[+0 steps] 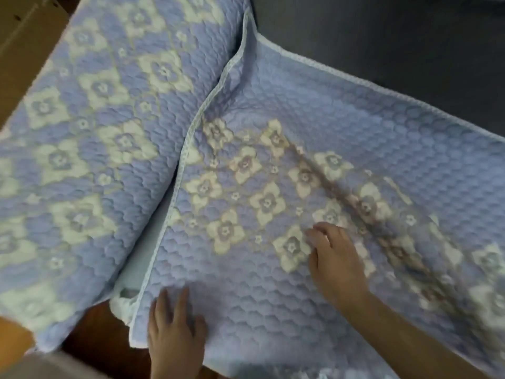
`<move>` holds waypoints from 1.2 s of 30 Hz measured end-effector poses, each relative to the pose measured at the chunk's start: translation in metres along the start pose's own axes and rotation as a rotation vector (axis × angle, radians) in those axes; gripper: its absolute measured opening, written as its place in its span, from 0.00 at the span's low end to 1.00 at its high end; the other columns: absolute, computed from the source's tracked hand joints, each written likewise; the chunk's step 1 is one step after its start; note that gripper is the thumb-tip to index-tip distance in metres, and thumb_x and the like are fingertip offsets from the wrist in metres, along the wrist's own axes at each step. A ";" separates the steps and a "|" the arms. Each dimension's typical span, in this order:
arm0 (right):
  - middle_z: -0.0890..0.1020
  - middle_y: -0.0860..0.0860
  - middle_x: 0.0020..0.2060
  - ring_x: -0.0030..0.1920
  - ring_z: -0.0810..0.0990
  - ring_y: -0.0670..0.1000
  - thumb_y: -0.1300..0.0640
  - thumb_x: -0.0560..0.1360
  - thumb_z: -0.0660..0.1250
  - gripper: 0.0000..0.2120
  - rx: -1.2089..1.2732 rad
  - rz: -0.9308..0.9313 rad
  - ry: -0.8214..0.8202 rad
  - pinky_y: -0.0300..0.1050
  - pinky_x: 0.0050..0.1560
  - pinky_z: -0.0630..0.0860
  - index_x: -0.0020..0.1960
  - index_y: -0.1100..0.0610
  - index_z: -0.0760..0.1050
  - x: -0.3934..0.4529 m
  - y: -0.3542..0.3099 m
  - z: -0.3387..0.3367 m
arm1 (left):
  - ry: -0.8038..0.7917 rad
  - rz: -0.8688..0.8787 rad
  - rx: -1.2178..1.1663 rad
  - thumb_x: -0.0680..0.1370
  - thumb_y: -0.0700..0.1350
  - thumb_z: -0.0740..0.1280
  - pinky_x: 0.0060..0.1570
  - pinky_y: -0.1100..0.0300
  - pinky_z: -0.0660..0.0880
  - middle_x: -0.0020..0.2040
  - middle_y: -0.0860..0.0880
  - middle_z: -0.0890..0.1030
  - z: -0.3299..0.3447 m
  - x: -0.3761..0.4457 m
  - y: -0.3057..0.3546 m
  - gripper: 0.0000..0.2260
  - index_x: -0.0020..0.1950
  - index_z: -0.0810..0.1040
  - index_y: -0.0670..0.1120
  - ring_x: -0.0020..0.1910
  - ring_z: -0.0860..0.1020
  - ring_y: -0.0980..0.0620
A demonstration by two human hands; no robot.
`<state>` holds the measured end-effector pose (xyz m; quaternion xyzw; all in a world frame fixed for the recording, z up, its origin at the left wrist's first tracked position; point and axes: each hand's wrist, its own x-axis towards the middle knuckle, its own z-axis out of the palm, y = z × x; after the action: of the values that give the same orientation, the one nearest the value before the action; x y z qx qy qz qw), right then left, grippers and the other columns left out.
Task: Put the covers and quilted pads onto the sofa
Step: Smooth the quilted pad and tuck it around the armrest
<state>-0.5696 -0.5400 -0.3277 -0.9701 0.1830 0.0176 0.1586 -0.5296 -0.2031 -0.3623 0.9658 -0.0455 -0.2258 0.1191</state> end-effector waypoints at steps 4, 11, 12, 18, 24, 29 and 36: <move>0.74 0.53 0.49 0.32 0.73 0.52 0.61 0.75 0.69 0.08 0.061 0.182 -0.278 0.45 0.29 0.70 0.54 0.56 0.76 -0.122 -0.009 0.016 | 0.010 -0.463 -0.279 0.70 0.56 0.69 0.68 0.38 0.66 0.74 0.38 0.66 -0.009 -0.047 -0.010 0.39 0.79 0.59 0.52 0.71 0.66 0.33; 0.77 0.51 0.52 0.48 0.79 0.59 0.60 0.76 0.66 0.06 0.222 0.751 -0.382 0.52 0.45 0.74 0.49 0.51 0.71 -0.278 0.002 0.010 | -0.168 -0.941 -0.814 0.81 0.41 0.65 0.60 0.63 0.74 0.64 0.44 0.79 0.017 -0.077 -0.003 0.12 0.64 0.77 0.43 0.61 0.77 0.49; 0.76 0.52 0.54 0.53 0.78 0.59 0.60 0.77 0.65 0.07 0.220 0.811 -0.404 0.52 0.50 0.74 0.52 0.52 0.72 -0.293 0.007 0.006 | -0.212 -0.933 -0.925 0.80 0.39 0.65 0.52 0.70 0.74 0.63 0.42 0.79 0.021 -0.076 -0.001 0.12 0.64 0.77 0.41 0.57 0.78 0.50; 0.58 0.56 0.77 0.76 0.58 0.60 0.48 0.74 0.71 0.37 0.032 0.533 -0.449 0.57 0.73 0.64 0.78 0.53 0.58 -0.319 0.018 0.019 | -0.128 -0.435 -1.311 0.82 0.37 0.62 0.59 0.49 0.78 0.59 0.40 0.81 -0.033 -0.063 0.074 0.14 0.67 0.68 0.47 0.55 0.82 0.44; 0.69 0.65 0.68 0.67 0.66 0.68 0.49 0.71 0.71 0.35 -0.125 0.538 -0.347 0.60 0.64 0.71 0.73 0.59 0.64 -0.252 0.026 0.054 | -0.306 -0.301 -0.845 0.78 0.55 0.70 0.63 0.48 0.71 0.69 0.48 0.70 -0.054 -0.008 0.101 0.34 0.77 0.53 0.65 0.61 0.74 0.48; 0.81 0.57 0.51 0.49 0.80 0.63 0.66 0.74 0.63 0.22 0.176 0.798 -0.281 0.48 0.42 0.70 0.67 0.55 0.69 -0.253 0.016 0.038 | -0.269 -0.677 -1.129 0.66 0.60 0.80 0.48 0.43 0.81 0.66 0.46 0.74 -0.049 0.018 0.074 0.42 0.75 0.63 0.55 0.55 0.76 0.47; 0.74 0.41 0.35 0.37 0.73 0.43 0.70 0.69 0.64 0.08 0.537 0.375 -0.914 0.27 0.38 0.64 0.35 0.62 0.79 -0.315 -0.075 0.004 | -0.428 -0.593 -1.220 0.74 0.56 0.76 0.43 0.56 0.81 0.51 0.49 0.85 -0.044 0.006 0.027 0.22 0.63 0.81 0.47 0.47 0.83 0.51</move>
<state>-0.8366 -0.3624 -0.2802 -0.7401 0.2631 0.4170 0.4572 -0.5055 -0.2209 -0.3193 0.6332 0.3314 -0.4185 0.5604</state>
